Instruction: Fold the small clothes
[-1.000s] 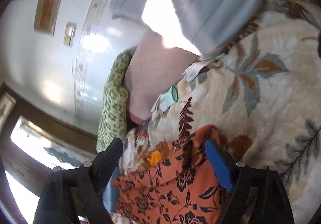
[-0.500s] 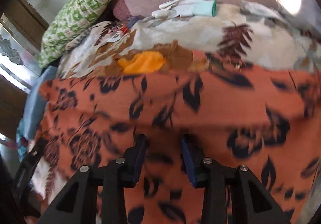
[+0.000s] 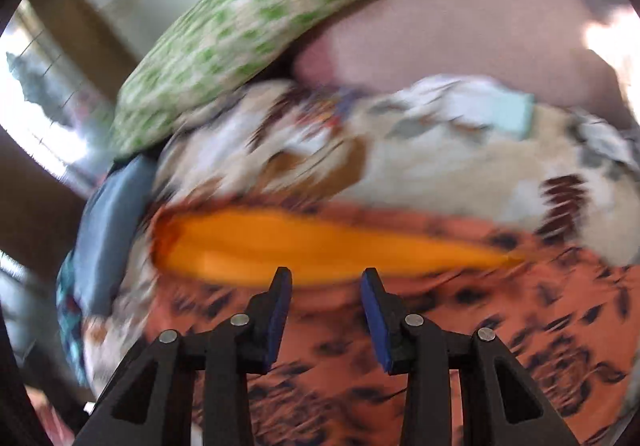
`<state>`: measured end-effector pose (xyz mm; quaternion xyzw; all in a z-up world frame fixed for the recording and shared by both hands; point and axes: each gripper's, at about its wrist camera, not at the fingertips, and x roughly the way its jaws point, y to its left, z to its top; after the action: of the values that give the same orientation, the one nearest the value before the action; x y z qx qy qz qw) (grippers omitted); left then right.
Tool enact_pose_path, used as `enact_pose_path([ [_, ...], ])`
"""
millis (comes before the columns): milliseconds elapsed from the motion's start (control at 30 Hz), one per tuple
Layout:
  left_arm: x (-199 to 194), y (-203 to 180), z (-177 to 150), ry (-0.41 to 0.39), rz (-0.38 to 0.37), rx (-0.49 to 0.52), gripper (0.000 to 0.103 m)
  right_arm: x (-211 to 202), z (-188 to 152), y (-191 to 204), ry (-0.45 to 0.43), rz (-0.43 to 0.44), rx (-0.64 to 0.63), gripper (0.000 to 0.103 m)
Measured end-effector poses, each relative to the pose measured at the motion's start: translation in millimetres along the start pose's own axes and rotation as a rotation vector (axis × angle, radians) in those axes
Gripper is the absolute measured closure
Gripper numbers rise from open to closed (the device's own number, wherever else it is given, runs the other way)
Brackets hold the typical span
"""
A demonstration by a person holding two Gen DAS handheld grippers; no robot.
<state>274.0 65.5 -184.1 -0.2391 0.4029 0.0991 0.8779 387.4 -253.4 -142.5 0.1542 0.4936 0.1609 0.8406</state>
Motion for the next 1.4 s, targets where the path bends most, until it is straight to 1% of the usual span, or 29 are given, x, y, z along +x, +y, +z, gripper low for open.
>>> enact_pose_path([
  [100, 5, 3, -3, 0.039, 0.026, 0.02, 0.032, 30, -15, 35, 0.089, 0.064, -0.033, 0.064],
  [167, 12, 5, -5, 0.071, 0.025, 0.014, 0.032, 54, -16, 51, 0.122, 0.054, -0.05, 0.064],
  [233, 18, 4, -6, 0.097, 0.017, 0.012, 0.032, 80, -8, 60, 0.135, 0.021, -0.038, 0.064],
  [333, 22, 2, -4, 0.108, 0.01, 0.008, 0.032, 102, 17, 58, 0.08, -0.029, 0.016, 0.064],
  [433, 24, 2, -1, 0.116, 0.005, 0.007, 0.032, 103, 41, 43, -0.036, -0.049, 0.103, 0.064],
  [467, 24, 3, 1, 0.121, 0.002, 0.0, 0.032, 97, 47, 38, -0.082, -0.058, 0.127, 0.064],
  [500, 25, 4, 3, 0.126, -0.002, -0.008, 0.032, 91, 51, 31, -0.11, -0.068, 0.15, 0.064],
  [567, 25, 7, 6, 0.128, 0.0, -0.017, 0.032, 77, 53, 24, -0.122, -0.035, 0.171, 0.063],
  [600, 26, 9, 7, 0.129, 0.001, -0.019, 0.032, 67, 51, 25, -0.129, -0.025, 0.151, 0.064],
  [633, 26, 10, 7, 0.133, 0.0, -0.019, 0.032, 56, 47, 28, -0.133, -0.034, 0.116, 0.063],
  [700, 27, 10, 7, 0.145, -0.004, -0.008, 0.032, 30, 34, 27, -0.133, -0.07, 0.044, 0.064],
  [733, 27, 9, 7, 0.145, -0.008, 0.006, 0.032, 19, 26, 23, -0.136, -0.089, 0.031, 0.064],
  [767, 26, 7, 7, 0.142, -0.008, 0.028, 0.032, 4, 18, 15, -0.144, -0.115, 0.033, 0.064],
  [833, 25, 1, 7, 0.125, -0.006, 0.073, 0.032, -31, -3, -13, -0.172, -0.157, 0.077, 0.064],
  [900, 23, -8, 7, 0.108, -0.014, 0.12, 0.032, -69, -28, -50, -0.206, -0.211, 0.135, 0.064],
  [967, 21, -17, 5, 0.077, -0.006, 0.168, 0.032, -98, -51, -89, -0.238, -0.252, 0.205, 0.063],
  [1000, 19, -22, 4, 0.057, -0.001, 0.192, 0.032, -111, -65, -114, -0.248, -0.247, 0.263, 0.063],
  [1033, 19, -25, 4, 0.044, 0.0, 0.209, 0.032, -120, -73, -135, -0.258, -0.222, 0.315, 0.063],
  [1100, 19, -34, 4, 0.024, -0.003, 0.244, 0.032, -132, -92, -179, -0.293, -0.139, 0.447, 0.063],
  [1167, 22, -45, 7, 0.008, -0.024, 0.296, 0.032, -134, -102, -209, -0.33, -0.065, 0.536, 0.063],
  [1200, 26, -53, 11, 0.006, -0.042, 0.337, 0.032, -133, -103, -216, -0.346, -0.048, 0.554, 0.063],
  [1267, 36, -68, 23, 0.037, -0.093, 0.396, 0.032, -132, -103, -229, -0.395, 0.0, 0.576, 0.063],
  [1300, 44, -76, 33, 0.052, -0.099, 0.403, 0.032, -133, -104, -236, -0.416, 0.035, 0.598, 0.063],
  [1333, 51, -84, 43, 0.051, -0.1, 0.399, 0.032, -133, -104, -244, -0.427, 0.065, 0.63, 0.063],
  [1400, 68, -100, 58, 0.065, -0.114, 0.397, 0.032, -131, -98, -257, -0.426, 0.144, 0.677, 0.063],
])
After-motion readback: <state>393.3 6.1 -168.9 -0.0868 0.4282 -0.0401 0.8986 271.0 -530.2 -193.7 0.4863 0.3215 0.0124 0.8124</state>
